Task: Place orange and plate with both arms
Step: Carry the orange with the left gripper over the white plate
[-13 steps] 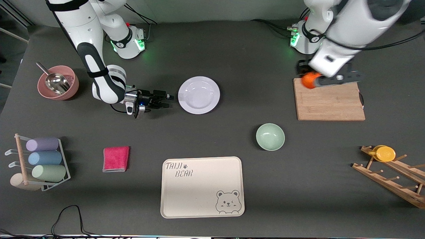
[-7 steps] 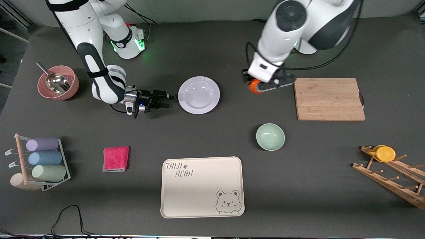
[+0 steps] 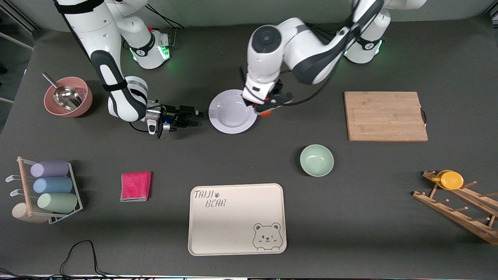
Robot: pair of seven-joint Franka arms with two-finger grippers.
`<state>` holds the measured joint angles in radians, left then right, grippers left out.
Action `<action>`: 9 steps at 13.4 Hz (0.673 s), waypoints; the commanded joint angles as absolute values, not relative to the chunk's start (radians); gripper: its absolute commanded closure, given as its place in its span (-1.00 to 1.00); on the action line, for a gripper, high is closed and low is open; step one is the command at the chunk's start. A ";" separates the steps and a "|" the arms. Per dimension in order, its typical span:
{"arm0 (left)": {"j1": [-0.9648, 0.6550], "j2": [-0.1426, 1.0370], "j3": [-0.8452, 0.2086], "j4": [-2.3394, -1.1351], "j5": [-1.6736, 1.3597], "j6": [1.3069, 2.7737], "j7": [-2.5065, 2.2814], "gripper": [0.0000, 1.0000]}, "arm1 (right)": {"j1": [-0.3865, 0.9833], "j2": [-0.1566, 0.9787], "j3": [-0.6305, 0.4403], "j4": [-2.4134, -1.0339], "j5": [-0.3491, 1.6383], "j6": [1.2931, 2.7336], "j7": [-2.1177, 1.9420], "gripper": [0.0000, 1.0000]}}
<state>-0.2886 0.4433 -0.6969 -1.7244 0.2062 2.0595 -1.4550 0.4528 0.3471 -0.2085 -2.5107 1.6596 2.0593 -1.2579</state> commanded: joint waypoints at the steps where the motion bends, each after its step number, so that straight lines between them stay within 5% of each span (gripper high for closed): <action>1: -0.353 0.570 -0.683 -1.660 0.291 2.115 -1.549 1.00 | 0.460 0.356 -0.212 -2.510 1.695 2.046 -1.292 -1.00; 9: -0.544 0.736 -0.586 -1.644 0.428 2.266 -1.769 1.00 | 0.499 0.382 -0.206 -2.508 1.809 2.014 -1.292 -1.00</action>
